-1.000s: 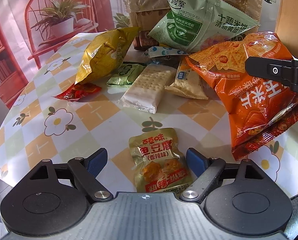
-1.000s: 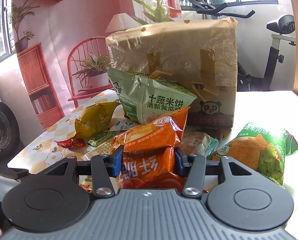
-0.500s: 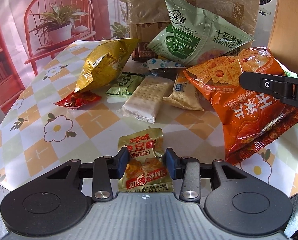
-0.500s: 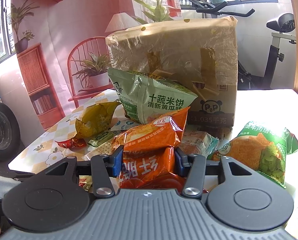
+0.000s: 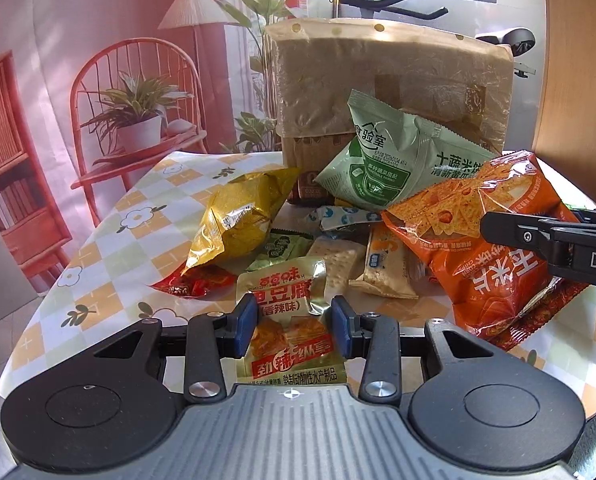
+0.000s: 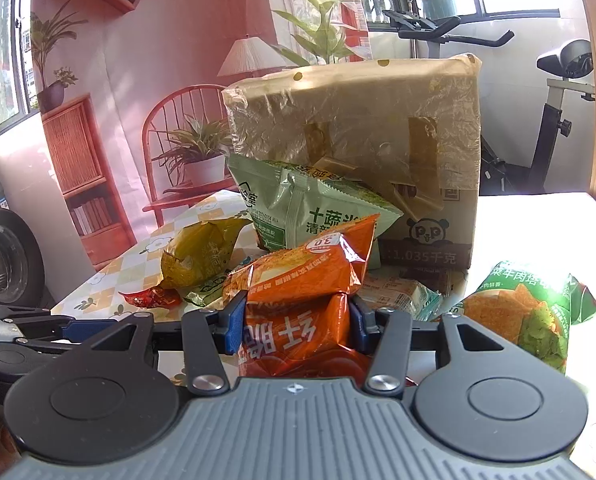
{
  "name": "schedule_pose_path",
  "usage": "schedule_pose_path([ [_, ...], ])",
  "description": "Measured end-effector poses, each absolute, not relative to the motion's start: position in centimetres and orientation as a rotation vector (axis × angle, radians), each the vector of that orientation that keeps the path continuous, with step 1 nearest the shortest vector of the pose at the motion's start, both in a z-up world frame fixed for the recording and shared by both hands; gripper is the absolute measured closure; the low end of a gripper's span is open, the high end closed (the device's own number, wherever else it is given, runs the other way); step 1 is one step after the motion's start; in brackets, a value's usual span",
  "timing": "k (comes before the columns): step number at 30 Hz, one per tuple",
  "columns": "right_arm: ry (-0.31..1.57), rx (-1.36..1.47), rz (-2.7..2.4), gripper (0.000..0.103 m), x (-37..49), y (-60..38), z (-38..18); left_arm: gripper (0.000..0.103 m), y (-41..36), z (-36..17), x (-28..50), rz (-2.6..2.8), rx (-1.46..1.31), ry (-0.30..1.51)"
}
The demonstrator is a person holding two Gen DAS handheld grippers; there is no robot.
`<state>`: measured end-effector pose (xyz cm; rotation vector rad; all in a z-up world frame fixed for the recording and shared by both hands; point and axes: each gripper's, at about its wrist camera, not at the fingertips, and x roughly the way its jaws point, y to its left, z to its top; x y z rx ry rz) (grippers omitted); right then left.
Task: Organize snacks
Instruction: 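Carry both packets into the open cardboard box and open both grippers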
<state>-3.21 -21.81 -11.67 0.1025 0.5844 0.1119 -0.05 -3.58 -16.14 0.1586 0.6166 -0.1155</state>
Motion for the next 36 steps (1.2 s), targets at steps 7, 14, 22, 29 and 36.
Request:
schedule_pose_path([
  [7,0.514,0.076,0.116,0.052,-2.8,-21.7,-9.0,0.06,-2.9,-11.0,1.1,-0.122,0.144,0.458],
  [14,0.441,0.078,0.091,0.052,-1.1,-22.8,-5.5,0.06,-4.1,-6.6,3.4,-0.154,0.143,0.364],
  [22,0.335,0.06,0.056,0.052,3.4,-24.4,0.1,0.06,-6.9,-1.6,8.1,-0.21,0.145,0.279],
  [29,0.279,0.028,-0.004,0.052,9.9,-26.7,4.0,0.06,-9.8,2.3,15.0,-0.258,0.131,0.24],
  [36,0.325,-0.006,-0.085,0.052,17.1,-29.4,3.7,0.06,-12.3,2.3,22.9,-0.288,0.112,0.301],
])
